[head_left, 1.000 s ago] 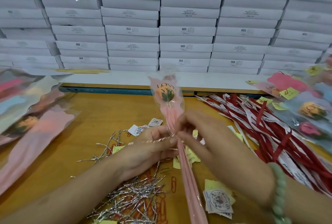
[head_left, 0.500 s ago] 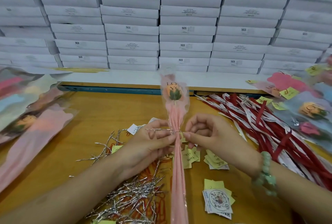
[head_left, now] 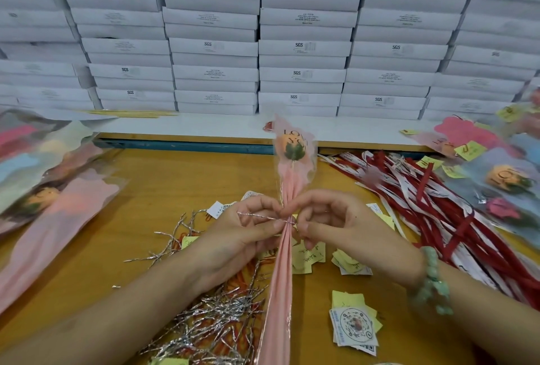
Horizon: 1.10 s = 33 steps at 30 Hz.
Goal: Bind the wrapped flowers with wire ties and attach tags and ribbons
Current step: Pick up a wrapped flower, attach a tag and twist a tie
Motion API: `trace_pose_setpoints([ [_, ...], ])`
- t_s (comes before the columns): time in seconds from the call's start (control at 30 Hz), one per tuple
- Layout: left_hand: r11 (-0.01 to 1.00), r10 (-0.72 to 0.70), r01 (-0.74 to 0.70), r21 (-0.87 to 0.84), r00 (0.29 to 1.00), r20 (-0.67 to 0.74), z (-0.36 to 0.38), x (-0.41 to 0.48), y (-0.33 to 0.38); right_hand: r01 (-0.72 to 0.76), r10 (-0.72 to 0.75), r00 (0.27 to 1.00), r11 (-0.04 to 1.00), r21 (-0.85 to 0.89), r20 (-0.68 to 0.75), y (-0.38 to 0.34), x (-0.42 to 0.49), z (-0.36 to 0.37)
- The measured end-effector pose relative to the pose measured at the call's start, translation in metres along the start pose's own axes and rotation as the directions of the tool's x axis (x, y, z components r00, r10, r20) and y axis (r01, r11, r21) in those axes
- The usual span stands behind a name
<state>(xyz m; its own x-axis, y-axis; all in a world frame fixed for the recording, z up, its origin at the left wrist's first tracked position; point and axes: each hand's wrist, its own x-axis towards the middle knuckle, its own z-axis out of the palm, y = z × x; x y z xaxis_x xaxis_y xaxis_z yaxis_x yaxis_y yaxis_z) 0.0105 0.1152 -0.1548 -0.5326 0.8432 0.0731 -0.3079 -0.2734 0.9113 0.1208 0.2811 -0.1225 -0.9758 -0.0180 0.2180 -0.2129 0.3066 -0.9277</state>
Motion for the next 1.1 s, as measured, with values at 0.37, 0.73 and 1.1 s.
trace_pose_setpoints([
  [0.37,0.999,-0.039,0.039,-0.032,0.999,0.004,0.0007,-0.0006,0.0014,0.016,-0.019,0.998,0.998,-0.066,-0.053,-0.0002,0.0003,-0.0017],
  [0.73,1.0,-0.017,0.017,-0.01,0.998,-0.062,0.0035,0.0004,0.0012,0.055,-0.096,0.988,0.949,-0.31,-0.119,0.003,-0.0013,0.0021],
  [1.1,1.0,0.023,-0.024,-0.008,0.996,-0.083,0.0015,0.0012,-0.0008,-0.309,0.35,0.934,0.889,0.338,-0.067,0.0027,0.0035,0.002],
])
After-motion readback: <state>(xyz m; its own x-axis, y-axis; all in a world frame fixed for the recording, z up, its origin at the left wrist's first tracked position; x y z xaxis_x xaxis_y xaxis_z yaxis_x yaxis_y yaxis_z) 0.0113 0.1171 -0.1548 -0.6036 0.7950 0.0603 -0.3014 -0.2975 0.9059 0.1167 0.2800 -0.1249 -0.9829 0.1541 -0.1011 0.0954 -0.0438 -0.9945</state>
